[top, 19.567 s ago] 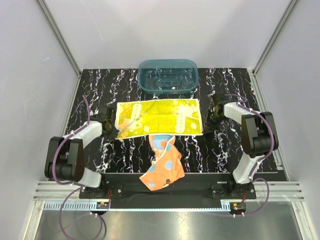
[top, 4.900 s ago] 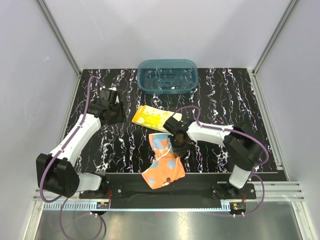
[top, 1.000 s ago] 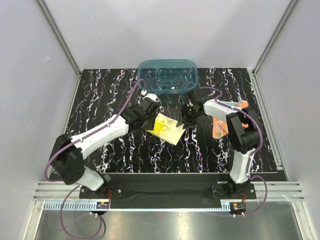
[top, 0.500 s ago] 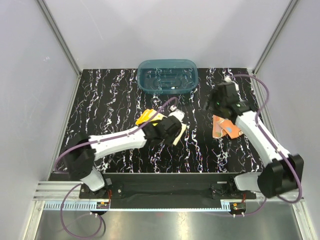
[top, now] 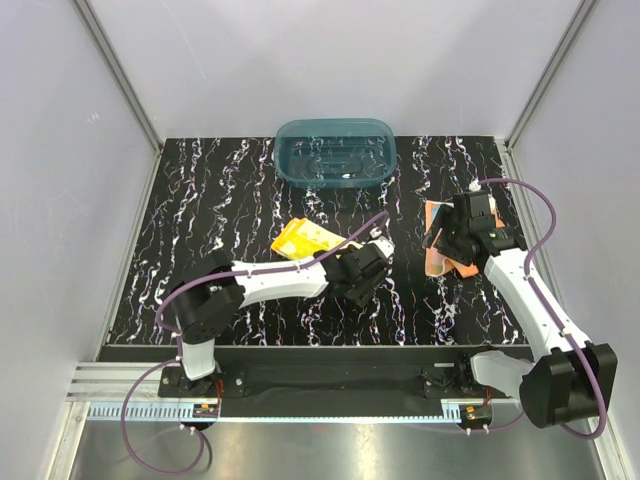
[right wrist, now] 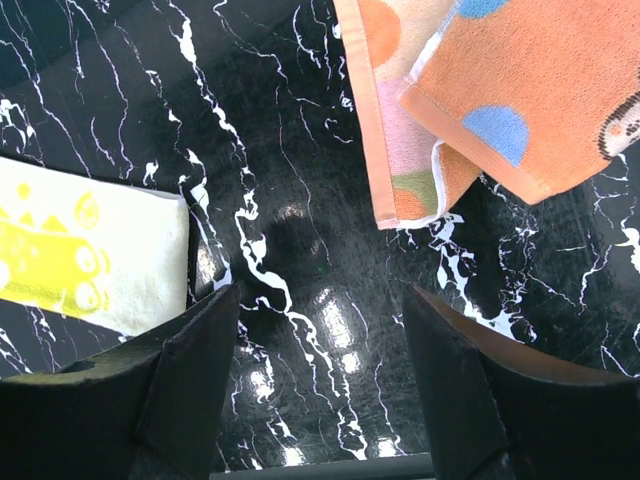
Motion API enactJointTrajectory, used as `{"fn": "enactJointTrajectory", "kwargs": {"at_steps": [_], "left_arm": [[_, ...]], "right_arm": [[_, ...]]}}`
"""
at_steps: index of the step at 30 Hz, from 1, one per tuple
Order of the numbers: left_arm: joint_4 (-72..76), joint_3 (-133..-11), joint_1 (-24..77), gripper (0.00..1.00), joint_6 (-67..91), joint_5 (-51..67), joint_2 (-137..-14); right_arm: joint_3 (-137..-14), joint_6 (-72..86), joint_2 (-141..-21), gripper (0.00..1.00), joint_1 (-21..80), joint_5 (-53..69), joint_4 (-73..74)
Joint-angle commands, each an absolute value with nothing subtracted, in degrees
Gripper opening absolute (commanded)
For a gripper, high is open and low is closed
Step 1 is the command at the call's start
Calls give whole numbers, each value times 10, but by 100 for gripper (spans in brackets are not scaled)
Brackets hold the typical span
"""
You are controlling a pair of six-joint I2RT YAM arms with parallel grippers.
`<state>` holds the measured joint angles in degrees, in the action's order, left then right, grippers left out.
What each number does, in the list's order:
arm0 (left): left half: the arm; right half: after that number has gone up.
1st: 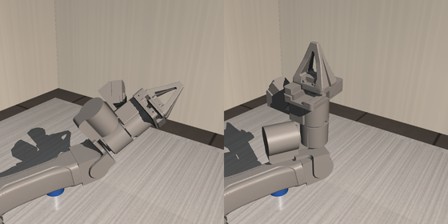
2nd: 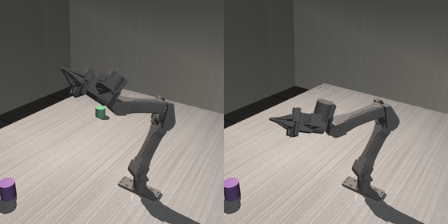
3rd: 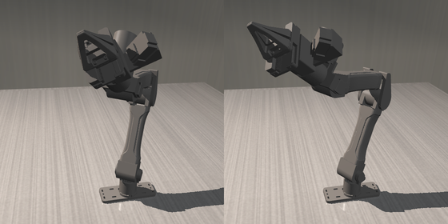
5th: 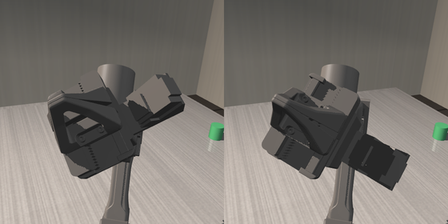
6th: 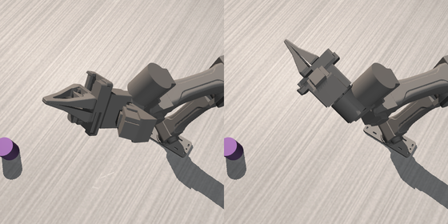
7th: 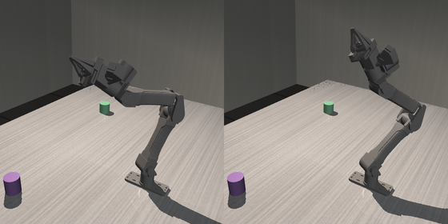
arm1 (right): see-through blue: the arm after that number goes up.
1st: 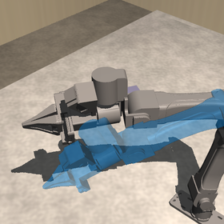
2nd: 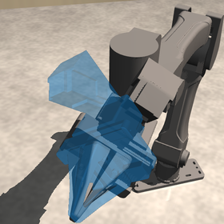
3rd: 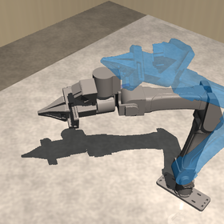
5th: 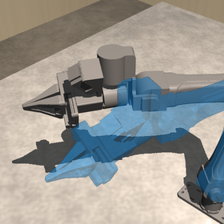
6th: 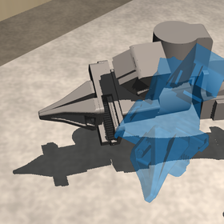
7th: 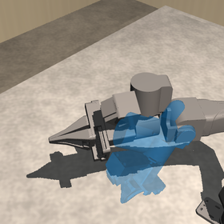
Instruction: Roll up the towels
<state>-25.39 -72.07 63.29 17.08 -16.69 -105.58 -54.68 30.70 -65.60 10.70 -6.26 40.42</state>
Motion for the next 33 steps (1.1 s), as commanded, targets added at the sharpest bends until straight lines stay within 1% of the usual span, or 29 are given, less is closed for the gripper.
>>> {"fn": "enactJointTrajectory", "kwargs": {"at_steps": [1,6,10,15,21,23,24,28,32,33], "left_arm": [[-222,-746,632,68,161,-160,-1067],[-220,-751,632,66,153,-160,-1085],[-221,-757,633,60,157,-168,-1105],[-228,-765,625,56,169,-177,-1130],[-207,-738,599,54,184,-168,-1129],[-202,-725,585,51,194,-150,-1127],[-201,-720,573,48,199,-149,-1125],[-195,-697,560,42,220,-149,-1118],[-205,-696,560,41,232,-156,-1119],[-203,-692,560,40,234,-157,-1117]], "right_arm": [[-546,311,-660,73,106,-48,402],[-548,311,-671,72,106,-35,392],[-548,308,-678,70,106,-26,390],[-540,303,-678,70,107,-26,384],[-533,302,-687,69,106,-5,374],[-532,301,-694,69,105,19,367],[-533,301,-697,69,105,41,366],[-542,302,-710,69,105,75,370],[-548,296,-702,69,103,80,381],[-548,294,-701,69,102,80,382]]}}
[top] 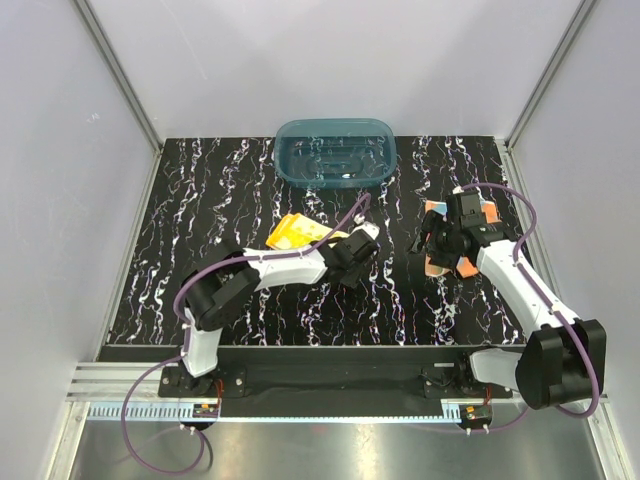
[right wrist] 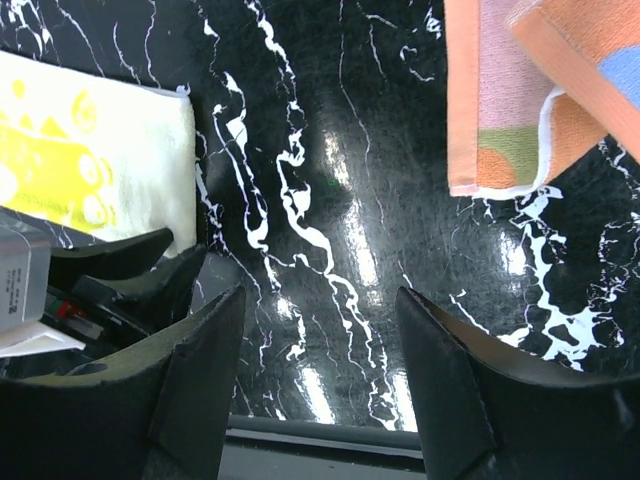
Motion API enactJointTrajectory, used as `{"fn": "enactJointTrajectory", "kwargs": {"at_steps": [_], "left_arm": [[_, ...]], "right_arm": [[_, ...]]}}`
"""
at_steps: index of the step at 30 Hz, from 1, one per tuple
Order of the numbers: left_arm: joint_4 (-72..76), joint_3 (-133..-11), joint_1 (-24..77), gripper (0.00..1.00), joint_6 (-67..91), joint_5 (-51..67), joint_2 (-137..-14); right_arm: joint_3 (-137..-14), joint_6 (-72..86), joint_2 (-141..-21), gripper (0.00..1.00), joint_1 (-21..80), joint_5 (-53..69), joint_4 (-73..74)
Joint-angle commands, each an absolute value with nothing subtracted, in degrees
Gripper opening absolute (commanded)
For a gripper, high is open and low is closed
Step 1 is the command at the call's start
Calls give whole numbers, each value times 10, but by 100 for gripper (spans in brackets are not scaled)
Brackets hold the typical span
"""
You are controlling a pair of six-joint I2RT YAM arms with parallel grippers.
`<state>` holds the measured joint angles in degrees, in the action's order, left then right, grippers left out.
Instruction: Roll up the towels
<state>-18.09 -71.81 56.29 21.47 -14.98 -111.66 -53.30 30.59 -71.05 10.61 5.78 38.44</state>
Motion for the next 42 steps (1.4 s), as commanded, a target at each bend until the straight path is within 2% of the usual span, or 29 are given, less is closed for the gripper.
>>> {"fn": "enactJointTrajectory", "kwargs": {"at_steps": [1,4,5,8,12,18,25,31,35,40,42], "left_arm": [[-203,-690,560,38,238,-159,-1115],[-205,-691,559,27,240,-162,-1116],[-205,-692,558,20,240,-161,-1119],[-194,-687,557,9,235,-148,-1113],[-150,-654,557,3,214,-99,-1081],[-77,-581,553,2,205,-58,-1013],[-41,-551,529,1,213,-18,-987],[-16,-527,512,1,218,18,-966],[-12,-520,497,1,224,55,-945],[-14,-527,485,2,238,102,-918],[-25,-536,484,2,244,112,-915]], "right_arm": [[-548,294,-700,69,101,81,383],[-544,297,-705,68,100,96,374],[-541,299,-707,67,101,105,370],[-531,316,-728,68,100,164,340],[-512,362,-786,69,100,307,261],[-515,406,-900,69,127,349,157],[-560,432,-1035,68,180,328,133],[-574,450,-1091,67,199,327,105],[-585,440,-1106,49,198,322,110],[-609,424,-1114,35,198,300,136],[-617,416,-1110,33,197,291,155]]}}
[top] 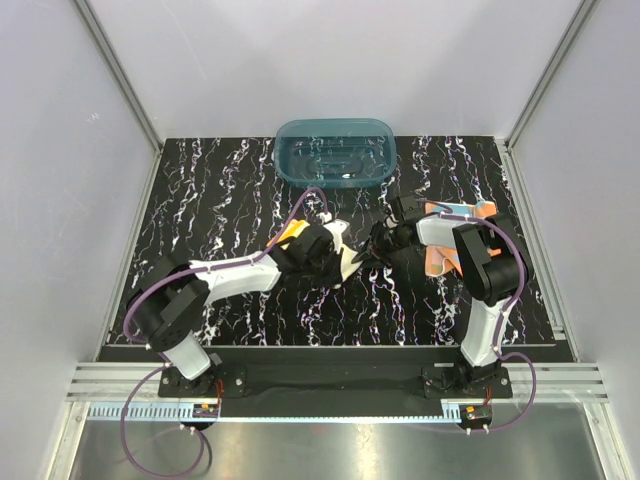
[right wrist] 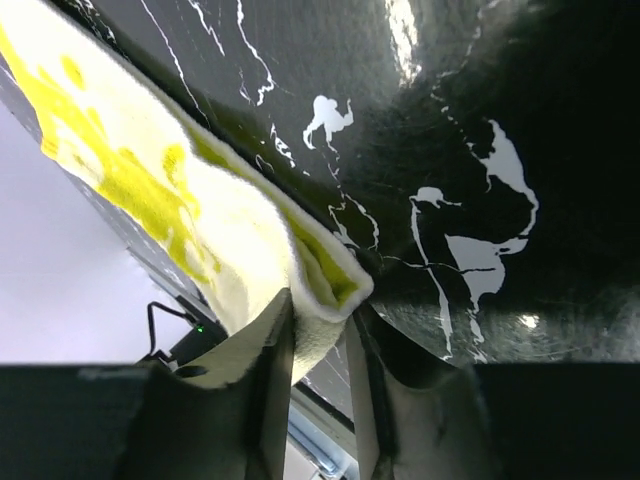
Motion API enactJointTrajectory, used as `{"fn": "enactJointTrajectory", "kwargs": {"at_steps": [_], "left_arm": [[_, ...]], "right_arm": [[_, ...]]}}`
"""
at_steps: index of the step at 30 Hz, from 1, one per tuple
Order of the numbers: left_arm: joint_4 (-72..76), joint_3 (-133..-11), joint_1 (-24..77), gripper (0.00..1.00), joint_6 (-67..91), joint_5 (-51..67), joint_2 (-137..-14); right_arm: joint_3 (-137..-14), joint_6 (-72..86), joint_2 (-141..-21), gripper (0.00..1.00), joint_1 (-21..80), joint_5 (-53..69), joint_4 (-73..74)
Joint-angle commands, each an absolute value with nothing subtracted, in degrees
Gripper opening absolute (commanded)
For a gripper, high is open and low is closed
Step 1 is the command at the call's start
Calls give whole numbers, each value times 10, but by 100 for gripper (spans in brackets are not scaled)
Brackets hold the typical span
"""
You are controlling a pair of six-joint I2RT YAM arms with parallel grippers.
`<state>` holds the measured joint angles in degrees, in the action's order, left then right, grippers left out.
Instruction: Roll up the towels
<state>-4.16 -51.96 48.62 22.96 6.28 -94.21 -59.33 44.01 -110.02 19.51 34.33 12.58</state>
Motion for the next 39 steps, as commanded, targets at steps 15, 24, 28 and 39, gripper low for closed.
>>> {"fn": "enactJointTrajectory", "kwargs": {"at_steps": [15,24,28,39], "left_arm": [[-33,-544,483,2,300,167,-913],[-38,-555,474,0,381,215,-929],[-9,-533,447,0,431,245,-923],[118,-425,344,0,580,338,-949]], "right_arm": [[-730,321,-1042,57,196,154,348],[-776,298,-968,68,192,86,419],[-776,289,-937,70,192,100,425],[-705,257,-886,65,193,259,357]]}}
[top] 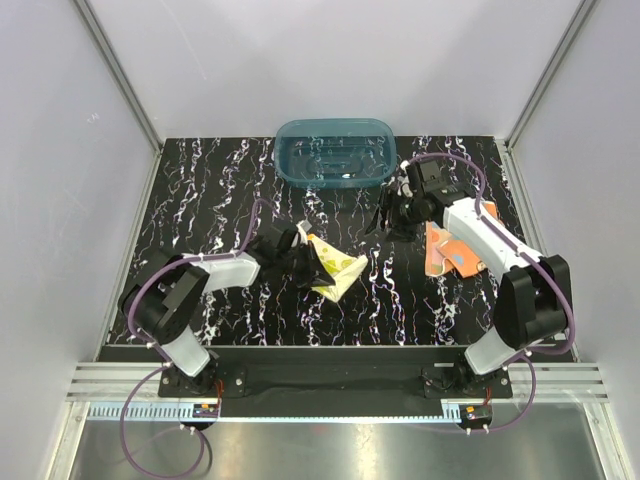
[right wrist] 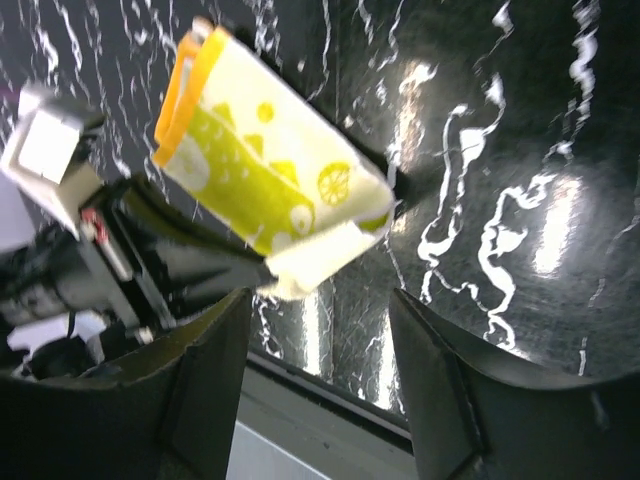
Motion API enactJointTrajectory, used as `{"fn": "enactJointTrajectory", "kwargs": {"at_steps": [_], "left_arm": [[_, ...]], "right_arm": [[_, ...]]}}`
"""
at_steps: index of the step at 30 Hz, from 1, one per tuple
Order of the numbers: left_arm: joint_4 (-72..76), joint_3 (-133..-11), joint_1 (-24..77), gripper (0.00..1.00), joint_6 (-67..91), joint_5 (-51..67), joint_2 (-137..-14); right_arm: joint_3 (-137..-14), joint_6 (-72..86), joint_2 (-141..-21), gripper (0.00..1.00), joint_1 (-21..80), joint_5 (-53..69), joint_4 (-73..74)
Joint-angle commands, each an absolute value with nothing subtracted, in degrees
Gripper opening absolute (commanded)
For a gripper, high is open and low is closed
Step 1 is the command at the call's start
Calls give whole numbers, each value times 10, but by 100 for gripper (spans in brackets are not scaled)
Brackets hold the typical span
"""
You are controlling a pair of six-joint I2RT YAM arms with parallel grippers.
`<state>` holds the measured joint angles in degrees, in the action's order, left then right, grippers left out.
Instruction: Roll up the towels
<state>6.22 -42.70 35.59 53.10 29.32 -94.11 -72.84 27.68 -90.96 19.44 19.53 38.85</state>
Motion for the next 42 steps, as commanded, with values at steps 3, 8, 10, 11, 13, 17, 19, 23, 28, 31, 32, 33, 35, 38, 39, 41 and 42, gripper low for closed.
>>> {"fn": "enactJointTrajectory", "kwargs": {"at_steps": [3,8,10,11,13,17,19,23,28,31,32,33,35,38,39,41,42], "left_arm": [[94,-431,331,0,570,337,-958],[45,-447,319,1,550,324,-972],[32,-452,314,1,546,319,-976],[19,-454,313,1,541,316,-978],[7,-454,313,1,536,302,-980],[2,-447,312,1,534,294,-978],[2,-450,312,1,528,287,-977],[-23,-454,312,2,517,280,-982],[-35,-448,311,3,514,272,-978],[-53,-446,311,7,501,245,-965],[-64,-440,311,9,495,238,-953],[-71,-439,311,14,490,221,-947],[-97,-439,312,23,478,202,-927],[-132,-441,314,41,467,169,-902],[-142,-448,318,44,462,144,-893],[-191,-462,324,49,447,107,-868],[-211,-483,336,49,441,56,-858]], "right_arm": [[-683,253,-888,62,196,286,338],[-664,251,-907,56,218,332,295],[-661,251,-921,48,225,351,280],[-661,252,-939,44,231,358,266],[-664,259,-962,39,236,380,251],[-675,265,-1025,31,256,404,216],[-681,268,-1041,29,262,410,209],[-691,275,-1086,26,265,414,189],[-699,276,-1134,24,265,411,170],[-698,276,-1165,22,265,412,161],[-697,276,-1177,22,265,410,159],[-694,276,-1180,22,265,409,158],[-690,276,-1186,22,265,405,154],[-687,277,-1187,22,269,403,152],[-689,275,-1186,22,272,399,153],[-693,276,-1187,22,276,396,159],[-694,275,-1185,22,279,394,160]]}}
